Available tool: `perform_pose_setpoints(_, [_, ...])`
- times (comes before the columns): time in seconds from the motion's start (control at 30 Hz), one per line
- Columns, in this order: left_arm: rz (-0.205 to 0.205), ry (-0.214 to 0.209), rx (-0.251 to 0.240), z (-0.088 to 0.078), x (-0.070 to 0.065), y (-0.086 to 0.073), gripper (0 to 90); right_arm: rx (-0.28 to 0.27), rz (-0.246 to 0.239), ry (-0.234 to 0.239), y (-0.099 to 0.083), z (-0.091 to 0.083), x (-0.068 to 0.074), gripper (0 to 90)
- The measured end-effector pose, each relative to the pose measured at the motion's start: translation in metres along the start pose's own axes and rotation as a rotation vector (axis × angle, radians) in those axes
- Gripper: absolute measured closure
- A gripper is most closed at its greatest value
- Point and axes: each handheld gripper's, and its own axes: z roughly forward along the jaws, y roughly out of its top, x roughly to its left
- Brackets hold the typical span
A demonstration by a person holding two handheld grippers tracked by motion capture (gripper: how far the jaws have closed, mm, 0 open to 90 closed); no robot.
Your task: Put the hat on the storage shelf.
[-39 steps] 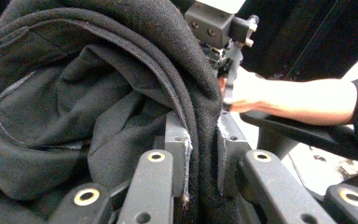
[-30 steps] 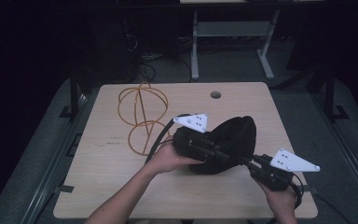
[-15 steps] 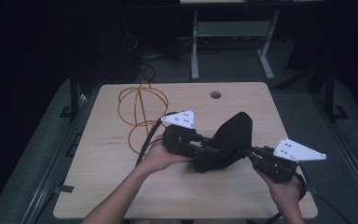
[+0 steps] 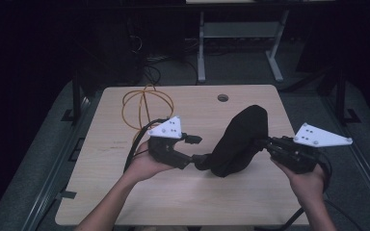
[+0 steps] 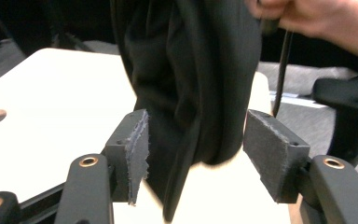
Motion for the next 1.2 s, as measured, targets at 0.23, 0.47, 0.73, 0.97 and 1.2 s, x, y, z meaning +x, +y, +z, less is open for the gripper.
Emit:
perform_pose_setpoints(0.23, [0.002, 0.084, 0.02, -0.019, -0.005, -0.028, 38.6, 0.006, -0.025, 0.004, 0.023, 0.001, -0.006, 86.4])
perform_pose_setpoints(0.47, [-0.023, 0.143, 0.039, -0.031, -0.011, -0.064, 37.1, 0.02, -0.029, 0.018, 0.046, 0.014, -0.009, 86.3])
perform_pose_setpoints(0.73, [-0.064, 0.134, 0.127, -0.011, -0.013, -0.107, 35.6, 0.035, -0.06, 0.044, 0.072, 0.036, -0.007, 86.3])
perform_pose_setpoints(0.97, [-0.033, 0.113, 0.157, 0.0, -0.019, -0.116, 34.6, 0.026, -0.09, 0.074, 0.101, 0.053, -0.003, 86.2])
perform_pose_setpoints(1.2, [-0.027, 0.104, 0.177, 0.006, -0.022, -0.119, 34.2, 0.034, -0.093, 0.112, 0.129, 0.074, 0.004, 86.1])
